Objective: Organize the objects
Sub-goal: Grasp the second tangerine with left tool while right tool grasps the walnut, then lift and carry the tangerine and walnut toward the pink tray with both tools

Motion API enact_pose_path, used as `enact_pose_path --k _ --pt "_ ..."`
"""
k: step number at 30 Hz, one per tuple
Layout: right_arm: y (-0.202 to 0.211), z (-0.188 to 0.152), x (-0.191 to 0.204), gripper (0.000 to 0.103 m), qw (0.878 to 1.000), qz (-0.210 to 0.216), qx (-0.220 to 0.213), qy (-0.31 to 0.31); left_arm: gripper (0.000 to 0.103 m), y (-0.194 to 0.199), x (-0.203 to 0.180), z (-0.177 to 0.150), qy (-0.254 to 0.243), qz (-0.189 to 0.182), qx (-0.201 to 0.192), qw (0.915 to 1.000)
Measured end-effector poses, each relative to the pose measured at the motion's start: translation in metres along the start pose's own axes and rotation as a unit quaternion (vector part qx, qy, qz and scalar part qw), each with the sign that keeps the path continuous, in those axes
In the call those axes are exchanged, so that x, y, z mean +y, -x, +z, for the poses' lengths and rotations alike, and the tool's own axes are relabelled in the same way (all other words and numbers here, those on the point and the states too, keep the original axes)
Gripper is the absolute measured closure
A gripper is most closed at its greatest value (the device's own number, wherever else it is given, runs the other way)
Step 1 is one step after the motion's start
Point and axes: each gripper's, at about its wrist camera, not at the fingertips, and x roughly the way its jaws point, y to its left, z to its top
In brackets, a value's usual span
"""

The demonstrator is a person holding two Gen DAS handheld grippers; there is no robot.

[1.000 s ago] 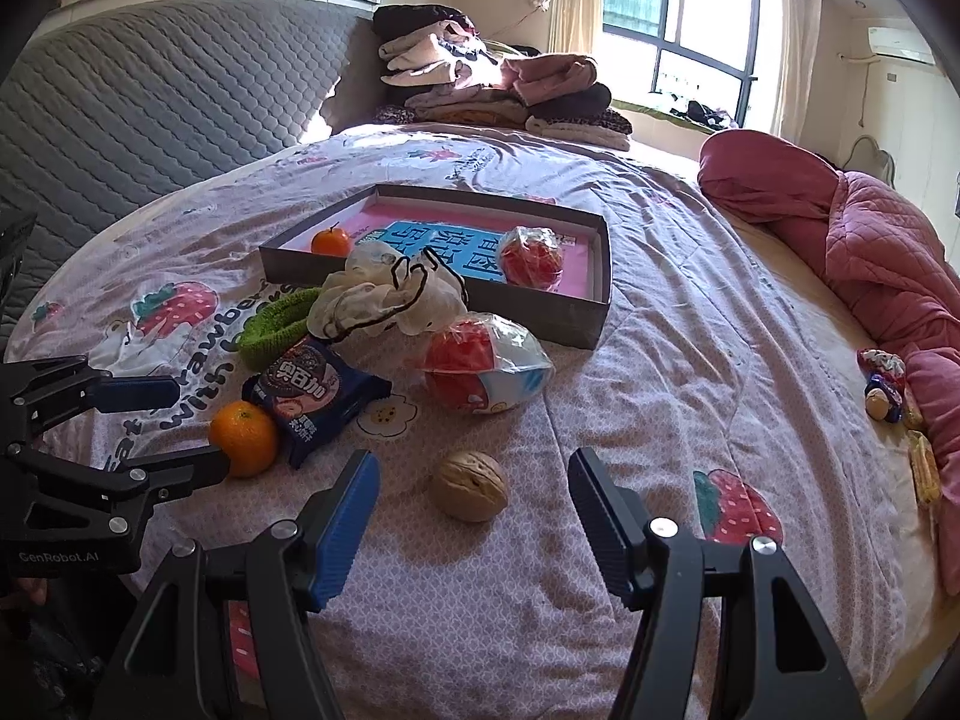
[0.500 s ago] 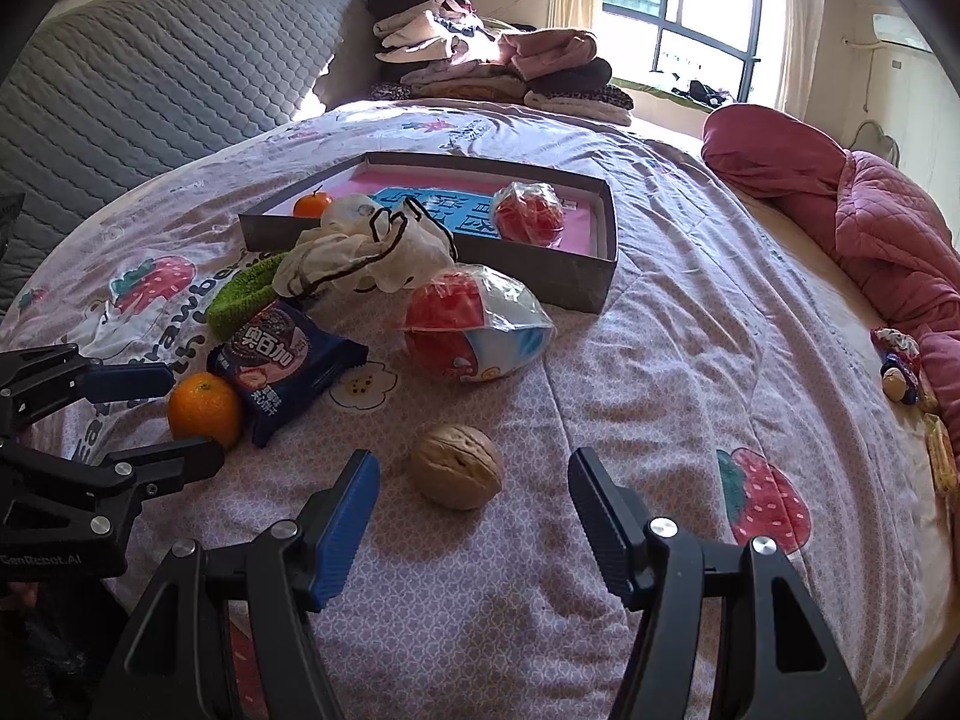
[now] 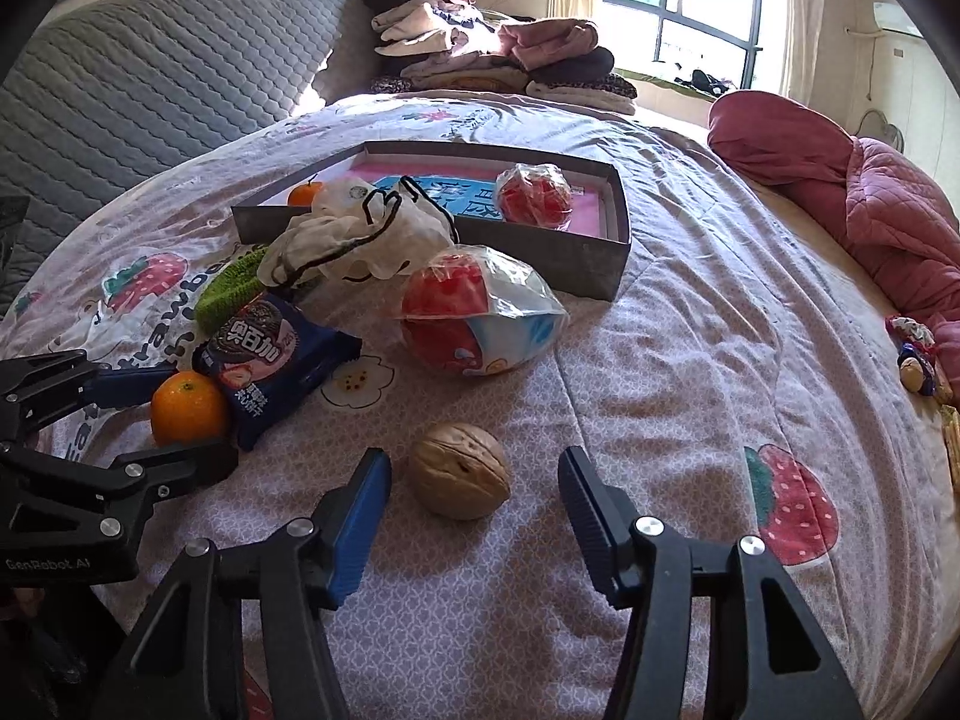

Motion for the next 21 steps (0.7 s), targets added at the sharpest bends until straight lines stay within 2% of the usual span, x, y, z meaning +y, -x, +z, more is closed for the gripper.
enact_pose_path --k 9,12,21 --pt "-0.0041 -0.0008 0.0027 0.061 1.000 0.017 0.003 0.007 0.043 -0.0006 0.0018 0.0006 0.001 -0.005 0.000 1.0000" --pt "-0.0037 -0.0014 0.0029 0.067 1.000 0.016 0.002 0.007 0.050 0.0001 0.0011 0.0005 0.001 -0.012 -0.003 0.9999" --pt "-0.0017 -0.0006 0.0029 0.068 1.000 0.019 -0.005 0.006 0.060 0.0022 -0.0024 0.0000 -0.008 -0.019 -0.008 0.9997"
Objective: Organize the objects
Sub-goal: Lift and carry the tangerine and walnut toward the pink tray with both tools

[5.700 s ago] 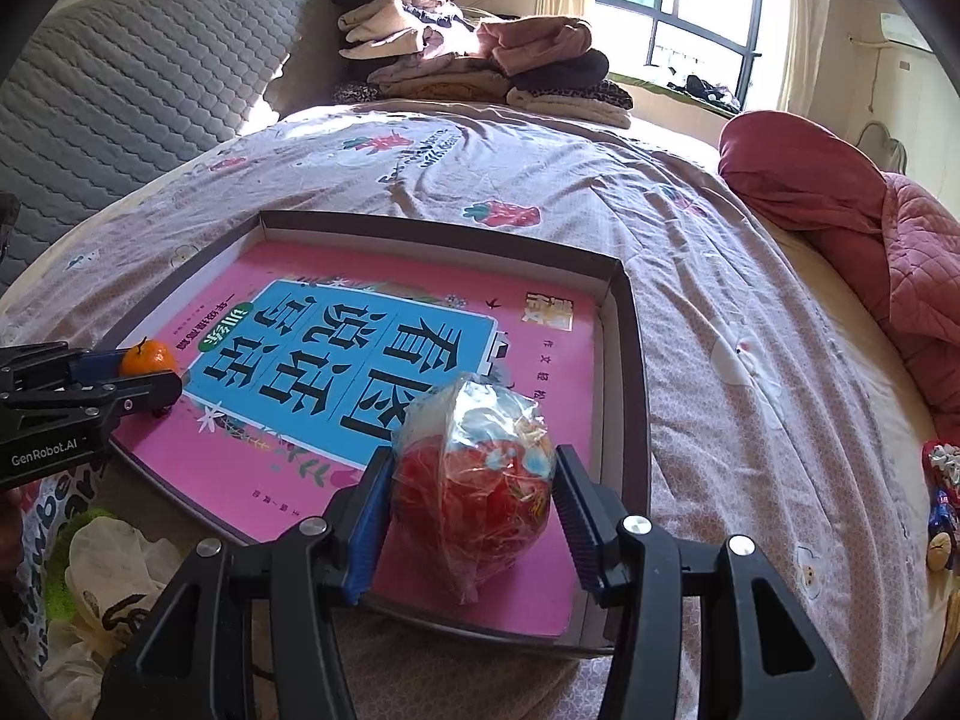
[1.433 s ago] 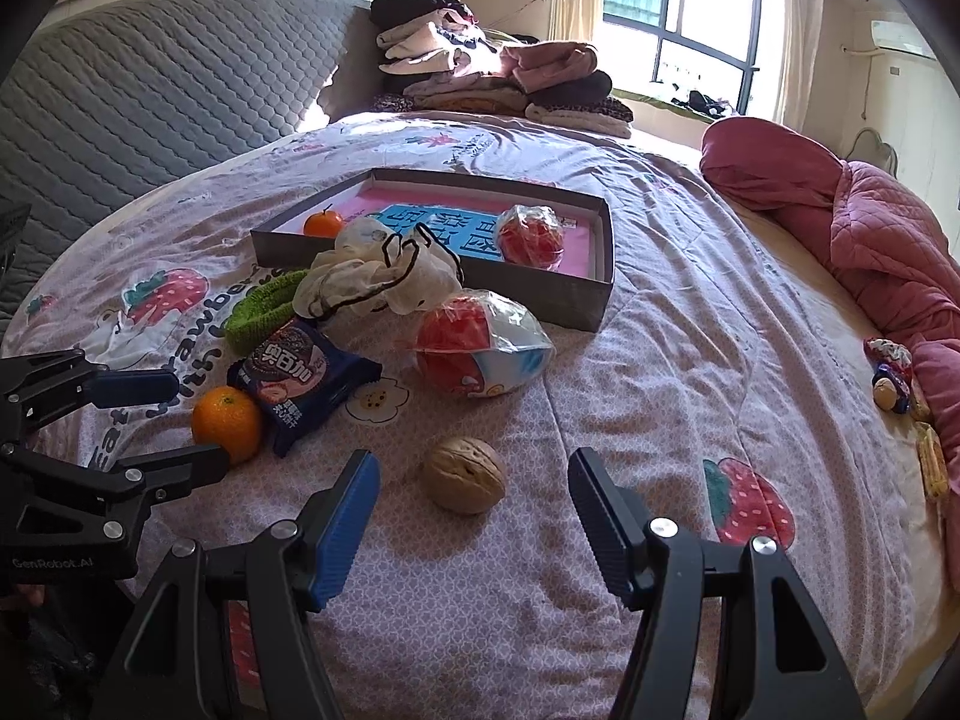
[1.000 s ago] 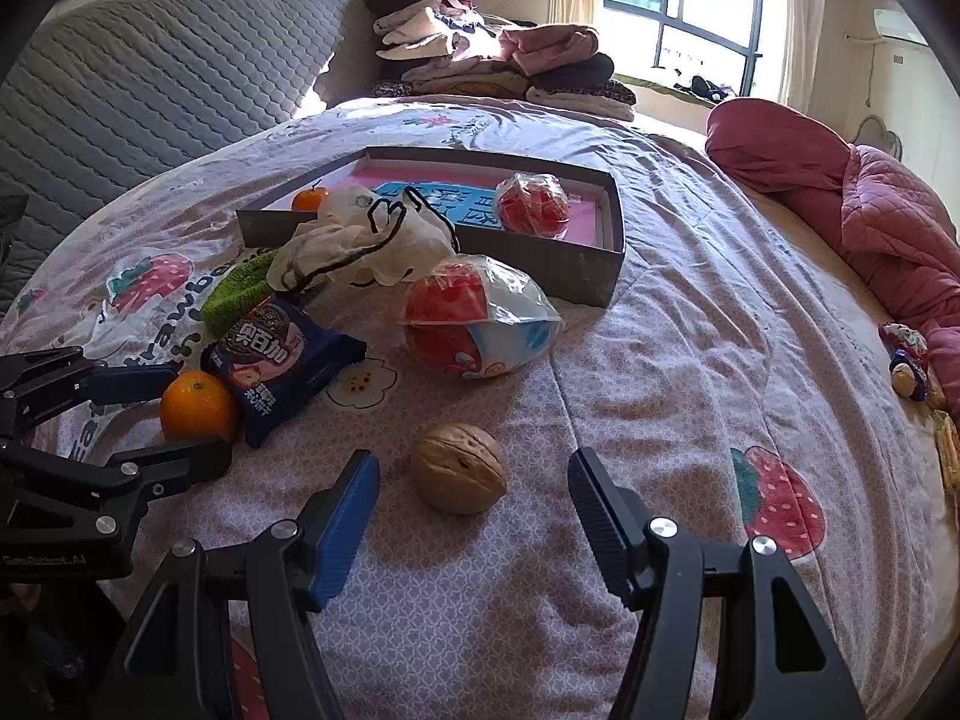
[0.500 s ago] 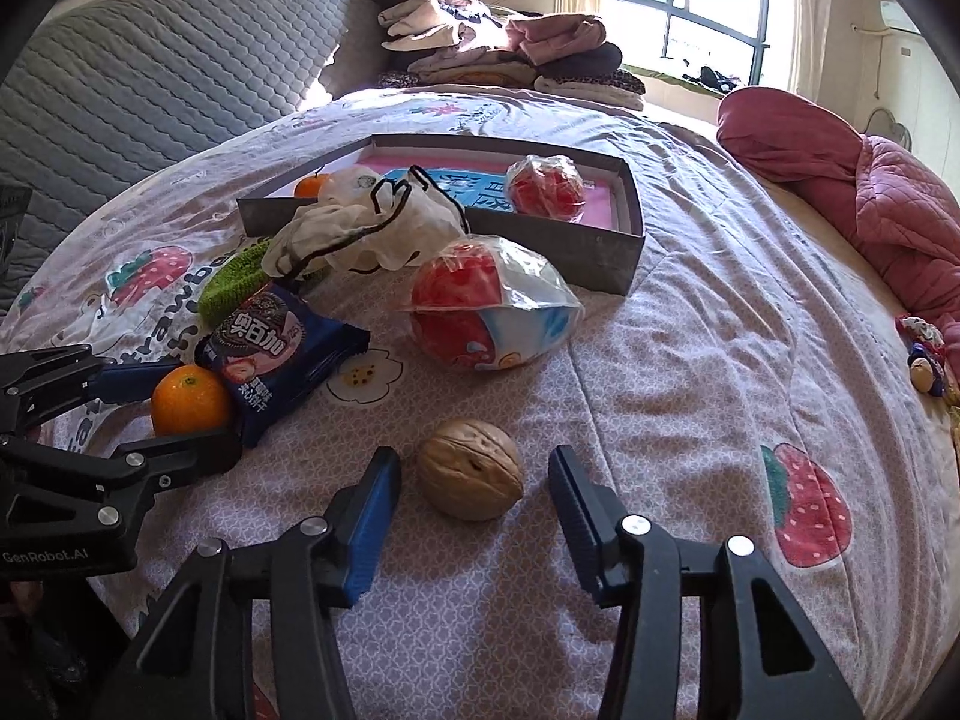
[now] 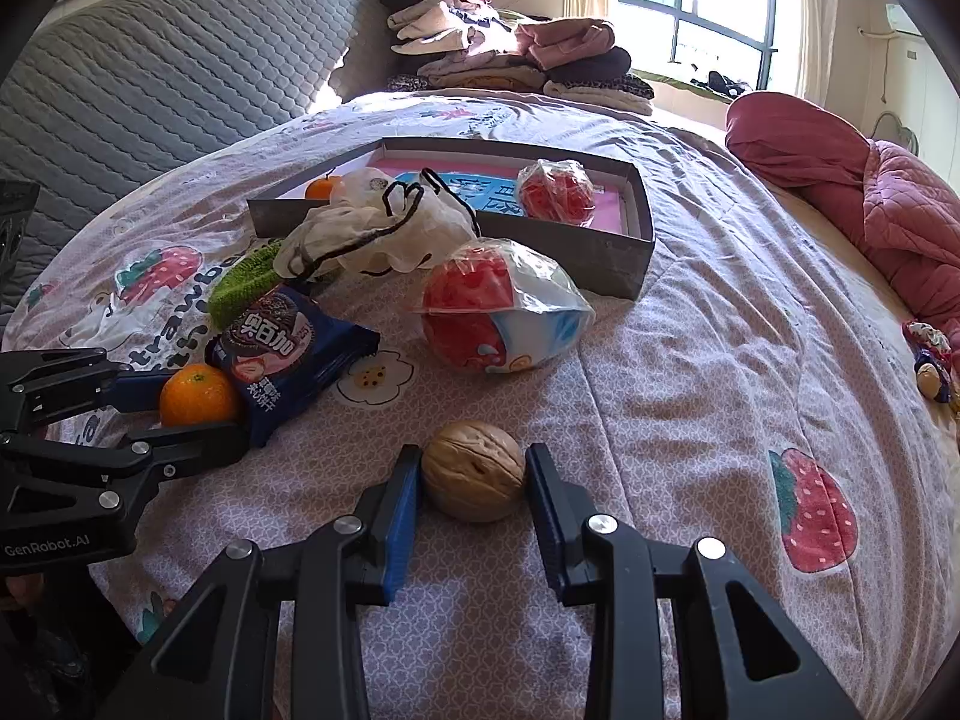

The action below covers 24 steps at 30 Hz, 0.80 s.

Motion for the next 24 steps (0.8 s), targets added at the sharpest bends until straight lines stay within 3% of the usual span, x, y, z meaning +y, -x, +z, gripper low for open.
enact_pose_path --k 24 --pt "0.022 0.003 0.005 0.068 0.999 0.016 -0.040 -0.001 0.061 0.025 0.005 0.002 0.005 0.006 -0.024 0.9997"
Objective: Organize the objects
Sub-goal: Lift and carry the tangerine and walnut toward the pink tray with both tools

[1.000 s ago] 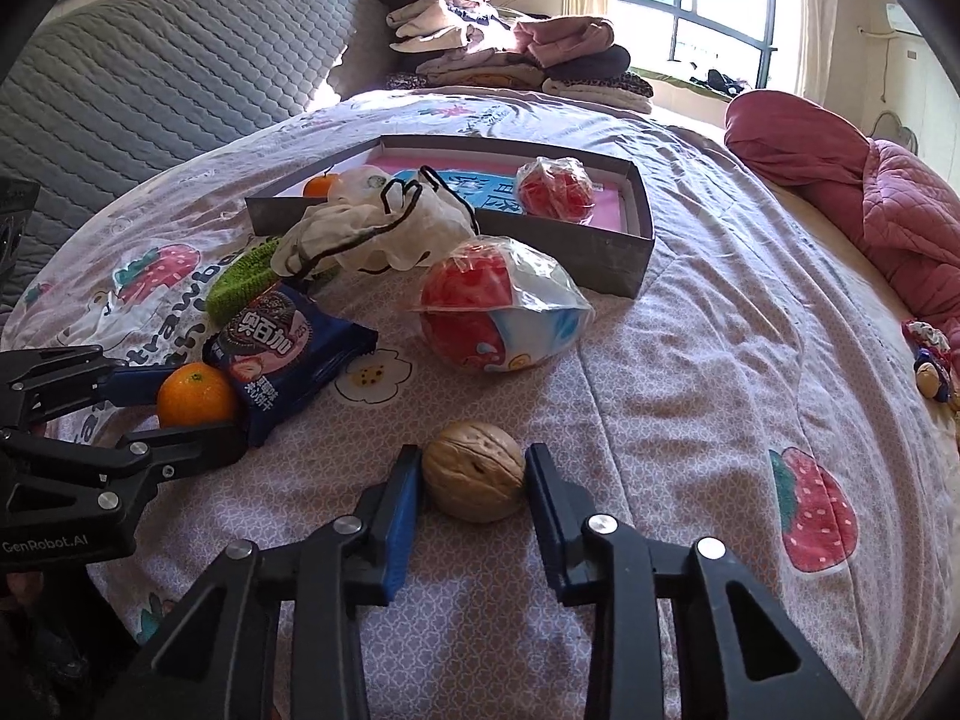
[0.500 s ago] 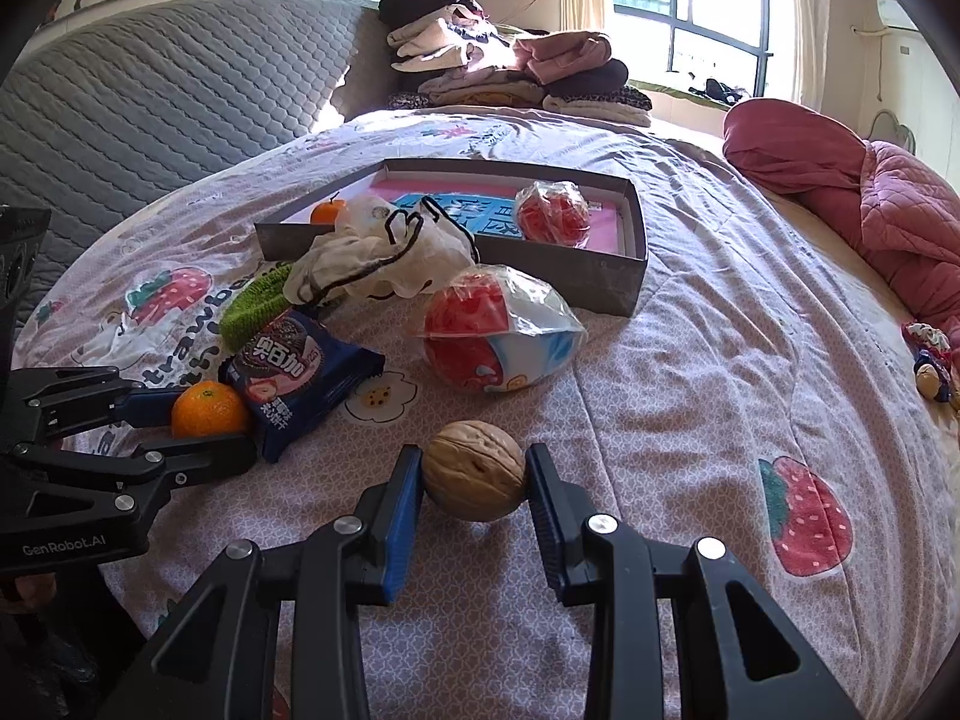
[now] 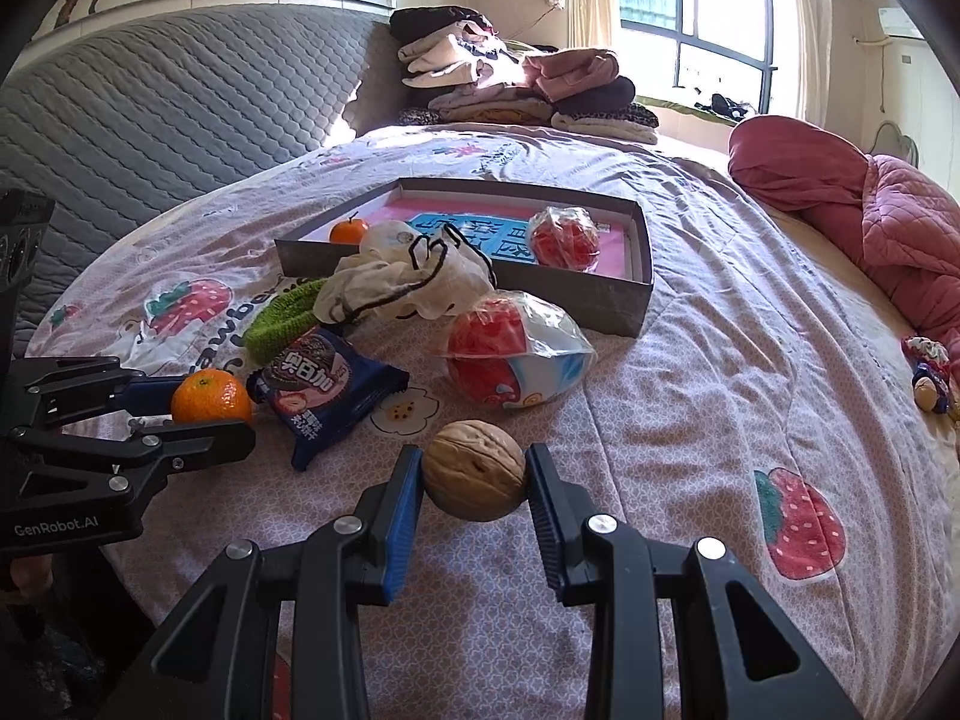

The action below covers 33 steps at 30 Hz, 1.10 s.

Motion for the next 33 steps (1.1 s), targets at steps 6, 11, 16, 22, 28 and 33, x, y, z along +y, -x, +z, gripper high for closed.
enact_pose_path --k 6,11,16,22,28,33 --pt "0.006 0.002 0.006 0.068 1.000 0.002 -0.008 0.004 0.061 0.005 -0.002 0.000 -0.005 0.006 -0.008 0.9999" --pt "0.012 0.005 0.013 0.068 1.000 0.004 -0.016 0.008 0.061 0.010 -0.001 0.002 -0.006 0.014 -0.013 0.9998" --pt "0.022 0.011 0.022 0.068 0.999 0.009 -0.031 0.011 0.061 0.014 0.002 0.003 -0.005 0.025 -0.018 0.9995" --pt "0.029 0.017 0.031 0.068 0.999 0.014 -0.042 0.014 0.061 0.020 0.004 0.005 -0.004 0.028 -0.024 0.9993" --pt "0.034 0.020 0.036 0.068 0.998 0.014 -0.051 0.015 0.061 0.026 0.006 0.007 0.000 0.028 -0.033 0.9990" --pt "0.037 0.024 0.036 0.068 0.998 0.018 -0.058 0.015 0.061 0.030 0.009 0.012 0.004 0.032 -0.041 0.9986"
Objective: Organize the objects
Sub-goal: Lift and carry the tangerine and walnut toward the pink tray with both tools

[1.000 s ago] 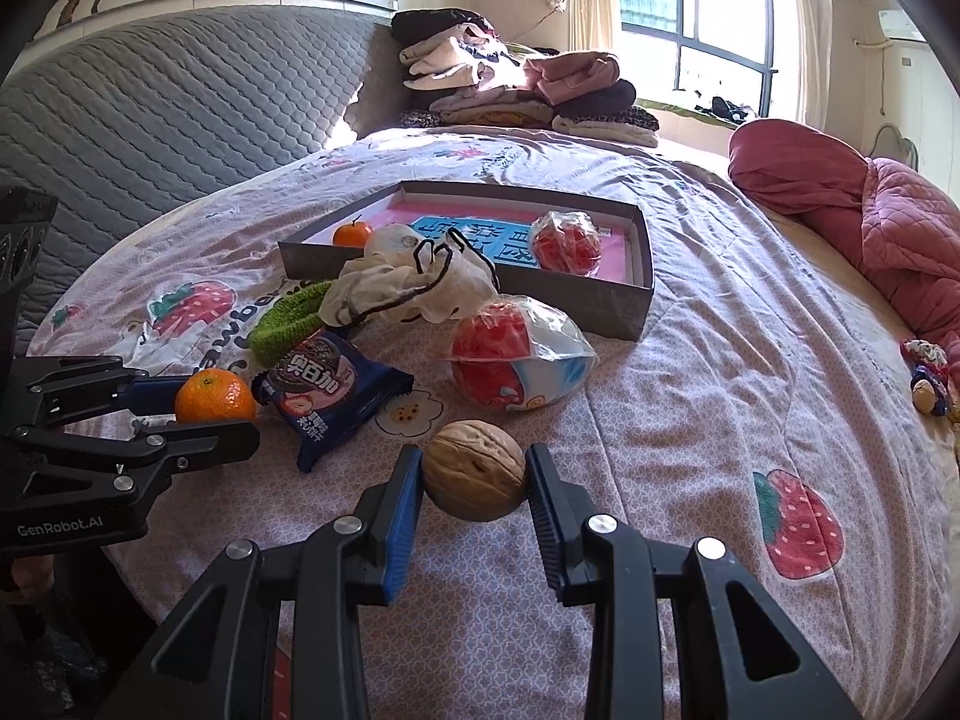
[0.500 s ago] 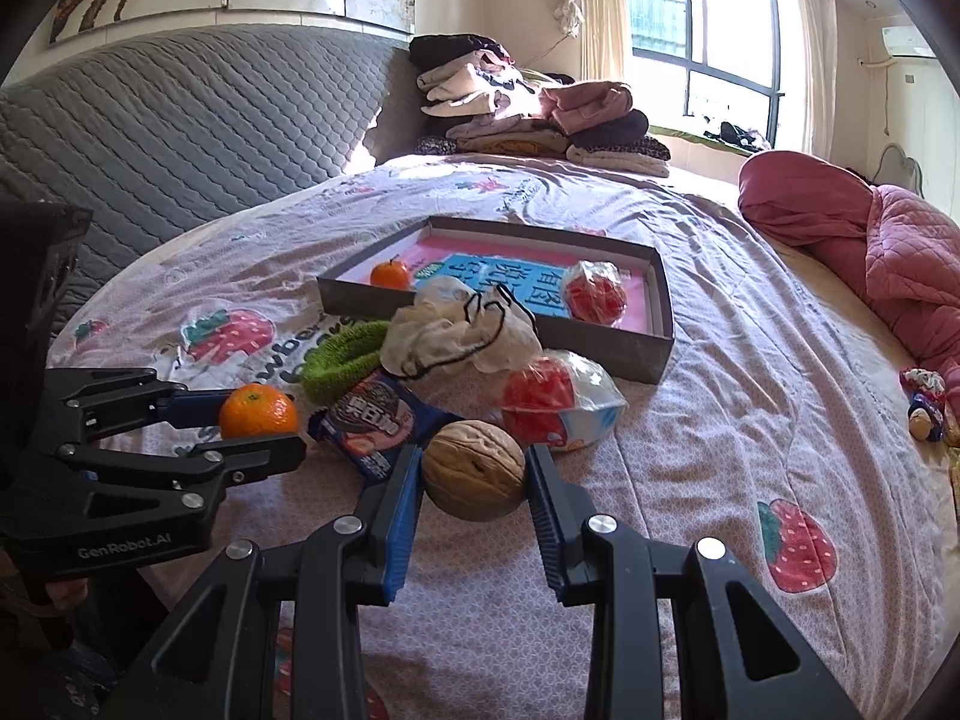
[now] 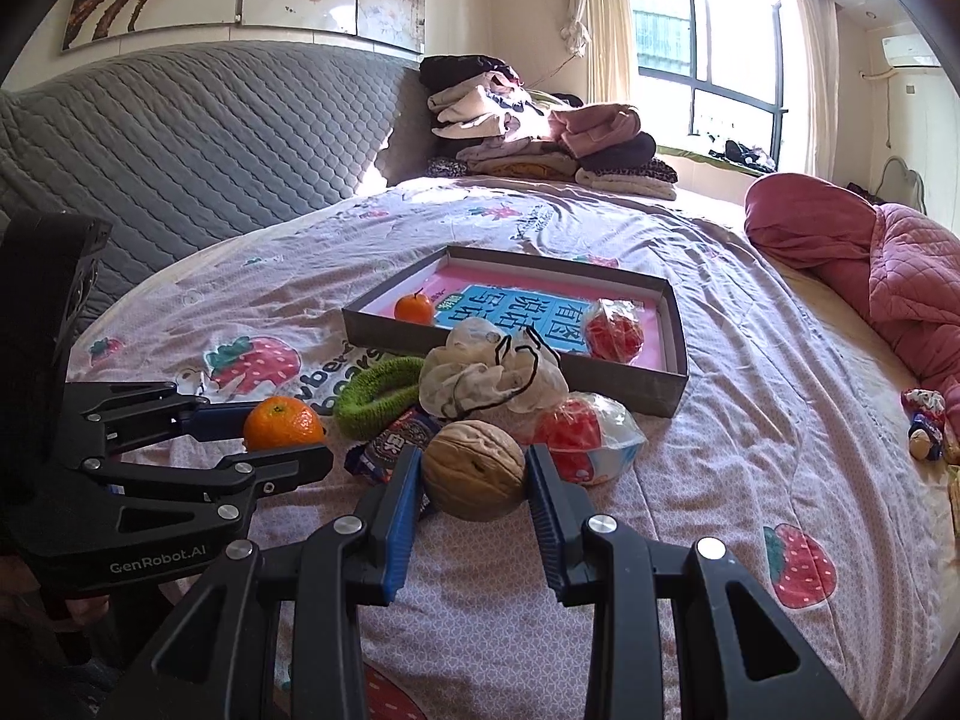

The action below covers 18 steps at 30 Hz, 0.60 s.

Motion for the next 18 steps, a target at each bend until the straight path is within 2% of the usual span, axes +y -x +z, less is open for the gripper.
enact_pose_path --k 18 --pt "-0.002 0.027 -0.002 0.068 1.000 0.006 -0.024 0.005 0.061 0.008 0.012 0.029 0.010 0.014 -0.028 0.9995"
